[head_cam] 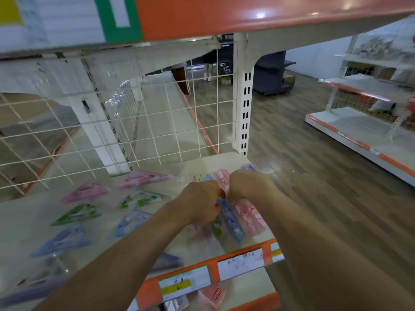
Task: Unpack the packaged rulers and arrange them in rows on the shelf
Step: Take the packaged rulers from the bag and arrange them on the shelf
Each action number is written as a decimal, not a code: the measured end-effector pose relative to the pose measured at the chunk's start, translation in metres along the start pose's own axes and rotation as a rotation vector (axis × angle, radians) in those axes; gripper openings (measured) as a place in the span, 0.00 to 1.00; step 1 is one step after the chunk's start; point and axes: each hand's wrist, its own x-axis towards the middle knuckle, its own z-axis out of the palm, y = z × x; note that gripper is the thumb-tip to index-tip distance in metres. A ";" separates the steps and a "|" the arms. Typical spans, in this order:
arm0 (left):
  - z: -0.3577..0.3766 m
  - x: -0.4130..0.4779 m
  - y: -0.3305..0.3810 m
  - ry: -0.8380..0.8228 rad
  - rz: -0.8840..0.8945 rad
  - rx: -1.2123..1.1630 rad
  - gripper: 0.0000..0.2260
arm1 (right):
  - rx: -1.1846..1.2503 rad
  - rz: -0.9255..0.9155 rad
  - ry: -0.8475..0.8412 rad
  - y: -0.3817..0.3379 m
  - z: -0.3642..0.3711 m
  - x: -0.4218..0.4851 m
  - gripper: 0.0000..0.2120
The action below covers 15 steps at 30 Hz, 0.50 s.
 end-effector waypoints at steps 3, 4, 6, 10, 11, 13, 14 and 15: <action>-0.001 0.002 -0.001 -0.015 0.011 0.028 0.16 | 0.049 0.038 -0.060 -0.002 -0.003 0.001 0.07; -0.001 0.003 -0.002 -0.019 0.012 0.030 0.16 | 0.052 0.053 -0.075 -0.003 -0.003 0.002 0.05; -0.001 0.004 -0.002 -0.025 0.013 0.032 0.16 | 0.056 0.066 -0.084 -0.006 -0.001 0.002 0.11; -0.001 0.003 -0.004 -0.041 0.015 -0.003 0.17 | 0.042 0.119 -0.049 -0.011 0.004 0.001 0.18; -0.001 0.002 -0.004 -0.046 0.018 -0.013 0.17 | 0.043 0.116 -0.028 -0.010 0.006 0.001 0.18; -0.002 0.001 -0.004 -0.055 0.023 -0.022 0.18 | 0.056 0.115 -0.010 -0.011 0.006 0.000 0.18; -0.002 0.001 -0.004 -0.062 0.023 -0.020 0.18 | 0.078 0.128 -0.013 -0.012 0.005 -0.001 0.17; -0.003 0.002 -0.004 -0.073 0.023 -0.017 0.19 | 0.107 0.145 -0.023 -0.011 0.003 -0.001 0.17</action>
